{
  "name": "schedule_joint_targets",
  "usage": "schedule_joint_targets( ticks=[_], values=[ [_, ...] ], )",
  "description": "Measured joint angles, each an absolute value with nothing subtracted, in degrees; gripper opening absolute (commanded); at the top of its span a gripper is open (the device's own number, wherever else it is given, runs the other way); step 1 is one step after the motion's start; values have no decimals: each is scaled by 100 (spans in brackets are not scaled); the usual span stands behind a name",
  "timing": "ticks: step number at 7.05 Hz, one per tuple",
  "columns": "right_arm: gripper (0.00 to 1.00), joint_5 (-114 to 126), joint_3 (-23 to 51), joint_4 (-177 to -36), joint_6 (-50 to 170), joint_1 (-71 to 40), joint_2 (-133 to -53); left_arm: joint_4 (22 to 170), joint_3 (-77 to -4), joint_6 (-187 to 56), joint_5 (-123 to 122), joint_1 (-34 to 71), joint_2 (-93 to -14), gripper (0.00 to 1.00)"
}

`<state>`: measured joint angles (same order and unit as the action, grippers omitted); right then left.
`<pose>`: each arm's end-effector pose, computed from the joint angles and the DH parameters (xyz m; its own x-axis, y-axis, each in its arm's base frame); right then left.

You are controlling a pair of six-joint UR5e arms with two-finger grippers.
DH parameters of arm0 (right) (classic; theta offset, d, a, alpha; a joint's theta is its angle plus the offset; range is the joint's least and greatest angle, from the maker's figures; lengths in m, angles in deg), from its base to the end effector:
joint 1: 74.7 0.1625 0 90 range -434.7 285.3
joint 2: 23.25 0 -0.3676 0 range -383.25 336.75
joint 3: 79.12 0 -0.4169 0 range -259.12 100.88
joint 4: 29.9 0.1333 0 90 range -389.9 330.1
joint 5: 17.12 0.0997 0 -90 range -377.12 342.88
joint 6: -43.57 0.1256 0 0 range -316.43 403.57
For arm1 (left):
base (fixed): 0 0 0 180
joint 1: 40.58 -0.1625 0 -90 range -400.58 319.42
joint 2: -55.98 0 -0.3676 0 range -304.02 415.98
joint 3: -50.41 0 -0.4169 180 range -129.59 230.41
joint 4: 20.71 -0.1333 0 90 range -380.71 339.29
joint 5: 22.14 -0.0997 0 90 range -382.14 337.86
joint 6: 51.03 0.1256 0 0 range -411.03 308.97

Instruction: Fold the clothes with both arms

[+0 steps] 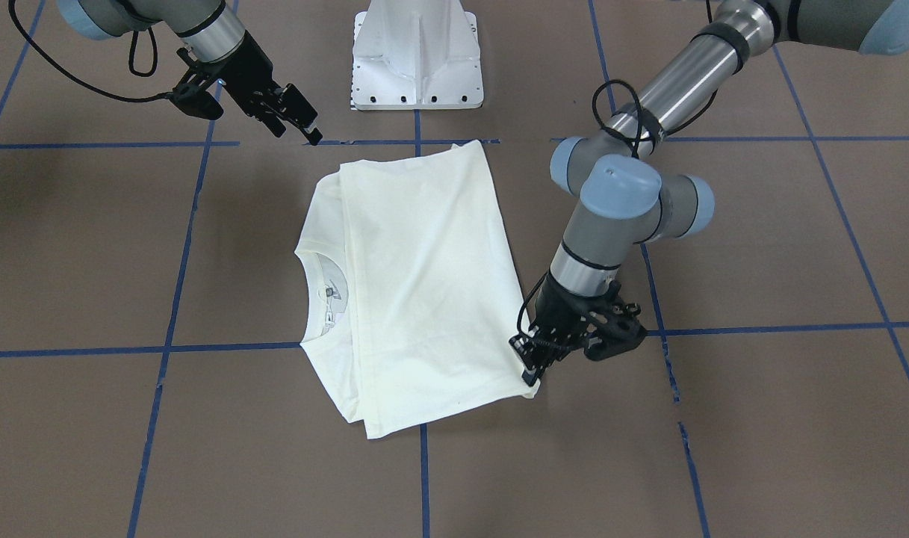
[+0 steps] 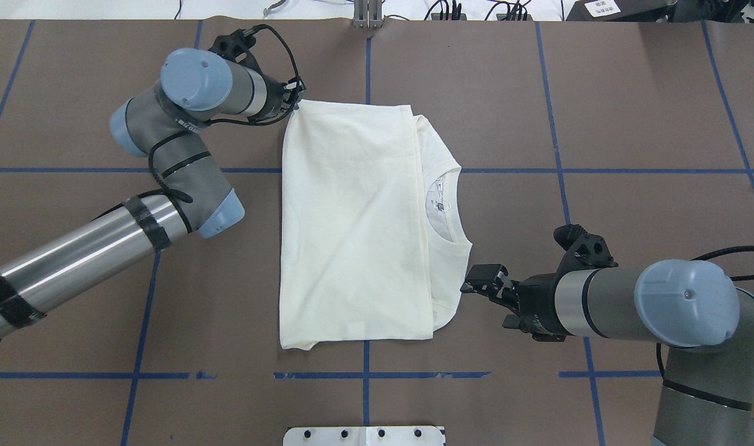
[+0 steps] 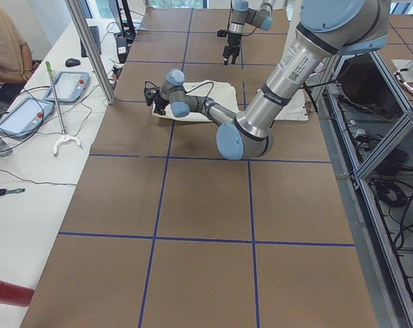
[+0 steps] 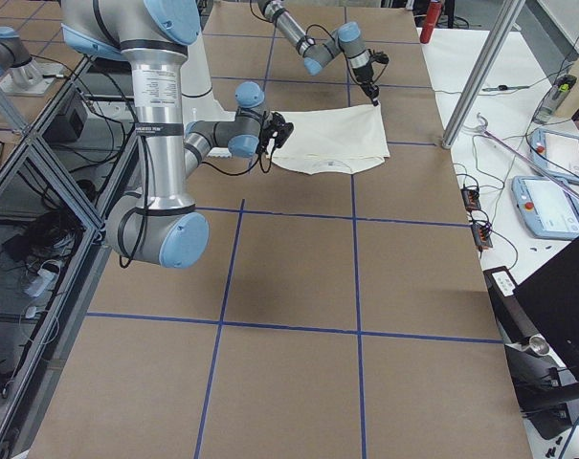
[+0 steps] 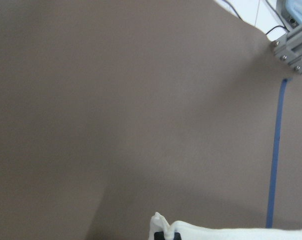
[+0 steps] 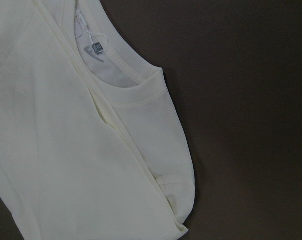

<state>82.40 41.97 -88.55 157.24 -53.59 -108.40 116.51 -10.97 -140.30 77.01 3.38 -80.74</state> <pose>-0.4459 -0.2928 0.2399 0.2444 0.5188 0.8192 -0.3396 0.8371 -0.4288 0.5103 -0.6495 0.2462 0.3079 -0.2795 -0.9094 0.5774 0.8146 -0.0548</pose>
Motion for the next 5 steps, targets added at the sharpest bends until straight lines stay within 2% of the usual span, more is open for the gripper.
schedule_joint_targets(
  ticks=[1, 2, 4, 5],
  values=[
    [100, 8119, 4006, -8873, 15747, -5373, -10633, 11825, -835, -13956, 7704, 379, -8254, 45],
    [100, 7944, 3768, -8905, 15777, -5424, -10401, 11867, -1021, -13927, 7723, 397, -8203, 46],
    [100, 7530, 3319, -9097, 16199, -5739, -9993, 11832, -2243, -13933, 7762, 395, -7454, 46],
    [98, 7273, 3075, -9586, 16518, -5973, -9575, 11827, -2577, -13935, 7768, 384, -7201, 46]
  ],
)
